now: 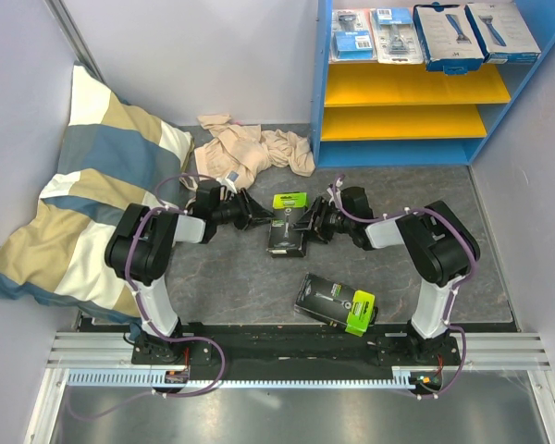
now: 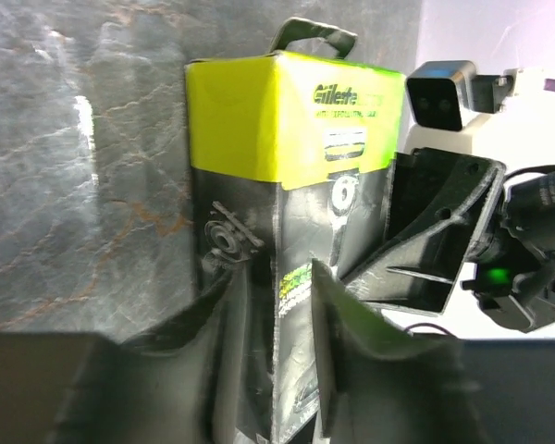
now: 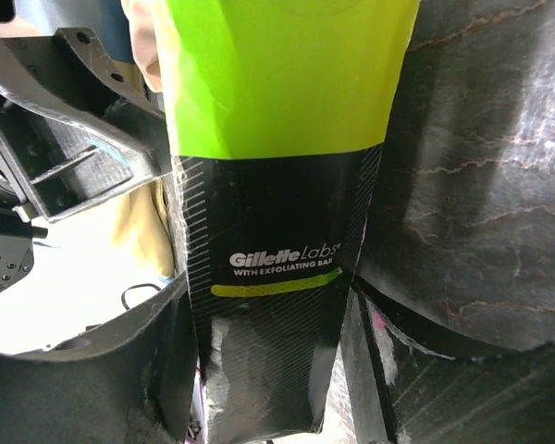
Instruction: Place and organize the shaving razors onto the shelf
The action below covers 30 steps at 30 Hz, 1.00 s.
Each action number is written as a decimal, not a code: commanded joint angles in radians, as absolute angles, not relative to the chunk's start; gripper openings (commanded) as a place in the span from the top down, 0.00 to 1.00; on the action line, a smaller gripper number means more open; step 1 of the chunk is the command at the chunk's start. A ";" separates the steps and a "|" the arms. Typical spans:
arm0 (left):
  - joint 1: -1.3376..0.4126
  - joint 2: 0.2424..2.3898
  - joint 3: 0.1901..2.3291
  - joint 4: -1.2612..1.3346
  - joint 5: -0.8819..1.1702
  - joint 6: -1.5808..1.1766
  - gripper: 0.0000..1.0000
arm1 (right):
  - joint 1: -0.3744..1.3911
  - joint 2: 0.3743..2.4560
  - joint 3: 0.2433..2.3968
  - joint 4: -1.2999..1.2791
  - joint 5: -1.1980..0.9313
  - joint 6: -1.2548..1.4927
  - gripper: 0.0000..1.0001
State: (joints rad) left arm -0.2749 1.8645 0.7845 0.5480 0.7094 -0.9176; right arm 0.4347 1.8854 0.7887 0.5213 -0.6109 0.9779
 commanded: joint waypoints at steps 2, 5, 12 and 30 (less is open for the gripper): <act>-0.253 1.763 0.795 0.554 0.729 -0.871 0.39 | 0.431 1.786 0.796 0.546 -0.630 0.931 0.51; -0.241 1.703 0.811 0.464 0.692 -0.807 0.26 | 0.425 1.747 0.814 0.497 -0.634 0.892 0.53; -0.204 1.631 0.828 0.367 0.699 -0.756 0.22 | 0.413 1.645 0.857 0.397 -0.644 0.831 0.54; -0.212 1.704 0.764 0.735 0.925 -0.936 0.22 | 0.417 1.559 0.845 0.534 -0.816 0.954 0.56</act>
State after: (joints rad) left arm -0.2043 1.6756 0.7635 0.6067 0.8455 -0.8772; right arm 0.4133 1.6199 0.8066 0.3878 -0.7372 0.9211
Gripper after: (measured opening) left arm 0.779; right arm 0.581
